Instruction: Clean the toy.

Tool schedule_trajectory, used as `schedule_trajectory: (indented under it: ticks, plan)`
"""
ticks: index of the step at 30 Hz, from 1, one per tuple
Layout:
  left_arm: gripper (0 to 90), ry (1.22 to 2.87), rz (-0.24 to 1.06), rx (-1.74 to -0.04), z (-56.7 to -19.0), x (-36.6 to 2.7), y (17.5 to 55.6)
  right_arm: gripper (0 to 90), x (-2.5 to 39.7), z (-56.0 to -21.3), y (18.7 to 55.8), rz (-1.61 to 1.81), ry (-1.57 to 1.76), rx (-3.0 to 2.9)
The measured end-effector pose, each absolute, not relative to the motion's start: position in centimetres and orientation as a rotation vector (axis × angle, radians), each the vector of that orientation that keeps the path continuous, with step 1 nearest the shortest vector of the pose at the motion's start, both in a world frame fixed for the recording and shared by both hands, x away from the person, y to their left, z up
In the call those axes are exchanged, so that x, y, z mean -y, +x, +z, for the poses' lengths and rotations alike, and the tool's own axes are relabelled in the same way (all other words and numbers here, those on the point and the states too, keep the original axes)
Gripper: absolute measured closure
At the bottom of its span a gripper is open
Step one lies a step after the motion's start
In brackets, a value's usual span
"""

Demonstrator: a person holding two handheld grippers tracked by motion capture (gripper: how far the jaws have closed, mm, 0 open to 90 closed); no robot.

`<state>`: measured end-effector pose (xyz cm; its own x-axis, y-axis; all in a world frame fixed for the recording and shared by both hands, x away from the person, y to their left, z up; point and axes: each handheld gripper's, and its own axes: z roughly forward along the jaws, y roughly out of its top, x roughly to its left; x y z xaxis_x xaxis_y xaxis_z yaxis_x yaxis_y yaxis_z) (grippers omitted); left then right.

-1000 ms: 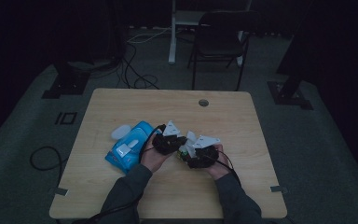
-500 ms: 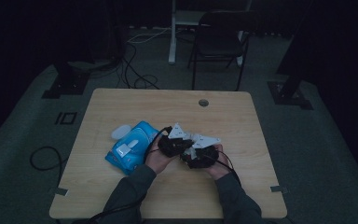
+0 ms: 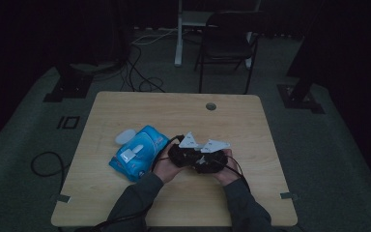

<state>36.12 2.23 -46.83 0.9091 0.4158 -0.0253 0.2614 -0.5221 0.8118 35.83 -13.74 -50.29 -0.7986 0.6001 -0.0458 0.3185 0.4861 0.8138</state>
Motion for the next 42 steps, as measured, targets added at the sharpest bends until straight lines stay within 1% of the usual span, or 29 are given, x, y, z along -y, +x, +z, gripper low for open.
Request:
schedule_trajectory:
  ticks: [11, 14, 22, 26, 33, 42]
  plan:
    - [87.2, 2.160, 0.215, -0.457, -46.6, -2.8, 35.5, 33.9, 14.0, -50.1, 35.8, 1.222, 0.769, -2.400]
    - [87.2, 2.153, 0.221, -0.472, -46.6, -3.4, 35.7, 33.9, 14.0, -50.1, 35.8, 1.217, 0.768, -2.400]
    - [87.3, 2.145, 0.289, -0.543, -46.5, -4.9, 36.8, 33.9, 13.8, -50.3, 35.8, 1.206, 0.766, -2.408]
    - [87.4, 2.129, 0.298, -0.571, -46.5, -5.2, 37.2, 33.9, 13.6, -50.3, 35.7, 1.208, 0.757, -2.415]
    - [87.5, 2.125, 0.305, -0.589, -46.6, -4.8, 37.7, 33.9, 13.3, -50.4, 35.6, 1.207, 0.746, -2.428]
    - [87.5, 2.134, 0.287, -0.555, -46.7, -3.6, 37.5, 33.9, 13.3, -50.4, 35.5, 1.215, 0.742, -2.434]
